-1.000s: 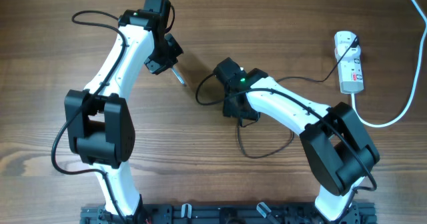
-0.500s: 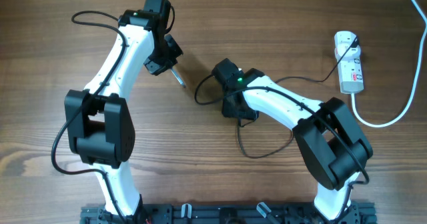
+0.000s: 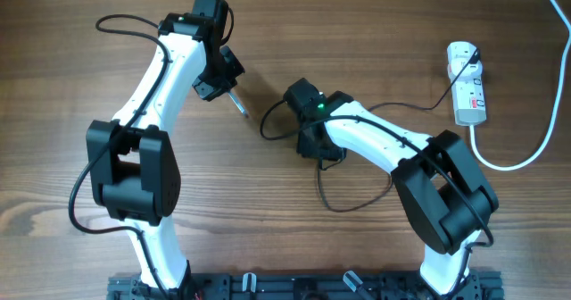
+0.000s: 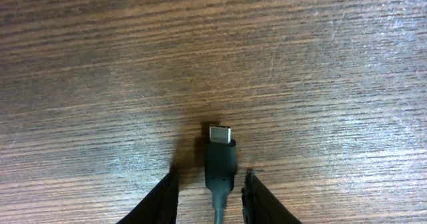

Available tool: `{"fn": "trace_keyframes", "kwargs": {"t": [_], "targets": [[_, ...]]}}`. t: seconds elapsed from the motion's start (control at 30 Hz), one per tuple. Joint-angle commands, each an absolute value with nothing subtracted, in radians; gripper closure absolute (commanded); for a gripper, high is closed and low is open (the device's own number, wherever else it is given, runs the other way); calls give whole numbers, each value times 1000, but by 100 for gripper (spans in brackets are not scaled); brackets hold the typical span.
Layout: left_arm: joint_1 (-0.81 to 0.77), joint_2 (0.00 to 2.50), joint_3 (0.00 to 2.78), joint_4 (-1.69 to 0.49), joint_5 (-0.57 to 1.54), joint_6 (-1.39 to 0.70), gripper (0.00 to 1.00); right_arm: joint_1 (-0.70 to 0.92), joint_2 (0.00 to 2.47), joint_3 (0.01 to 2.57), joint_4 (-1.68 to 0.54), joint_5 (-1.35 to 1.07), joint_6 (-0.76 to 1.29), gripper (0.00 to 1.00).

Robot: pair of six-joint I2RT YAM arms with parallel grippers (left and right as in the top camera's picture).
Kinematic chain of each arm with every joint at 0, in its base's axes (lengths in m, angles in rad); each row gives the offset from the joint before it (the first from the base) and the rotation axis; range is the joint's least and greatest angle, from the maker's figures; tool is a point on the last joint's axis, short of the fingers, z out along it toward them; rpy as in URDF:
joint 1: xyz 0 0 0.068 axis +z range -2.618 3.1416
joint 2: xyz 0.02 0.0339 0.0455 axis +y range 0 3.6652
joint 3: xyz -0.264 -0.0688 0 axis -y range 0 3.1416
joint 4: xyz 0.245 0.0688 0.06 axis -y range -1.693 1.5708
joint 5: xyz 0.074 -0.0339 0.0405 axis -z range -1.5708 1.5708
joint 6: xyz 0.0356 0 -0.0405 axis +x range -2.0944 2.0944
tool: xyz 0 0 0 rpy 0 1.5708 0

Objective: Plug charger to phone and switch on socket
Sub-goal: 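Lower the right gripper onto the black cable's USB-C plug and grasp it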

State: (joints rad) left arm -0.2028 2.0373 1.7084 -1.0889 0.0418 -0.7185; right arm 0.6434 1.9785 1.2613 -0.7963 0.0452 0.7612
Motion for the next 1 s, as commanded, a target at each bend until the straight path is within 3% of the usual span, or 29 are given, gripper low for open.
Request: {"fn": "trace_keyframes", "kwargs": {"t": [0.0,0.97], "targets": [[-200,2012,1721,-1090,25,-707,96,642,2033,1249,-809,22,759,68],[-200,2012,1721,-1090,25,-707,96,641,2030,1254,-817,22,733,90]]}}
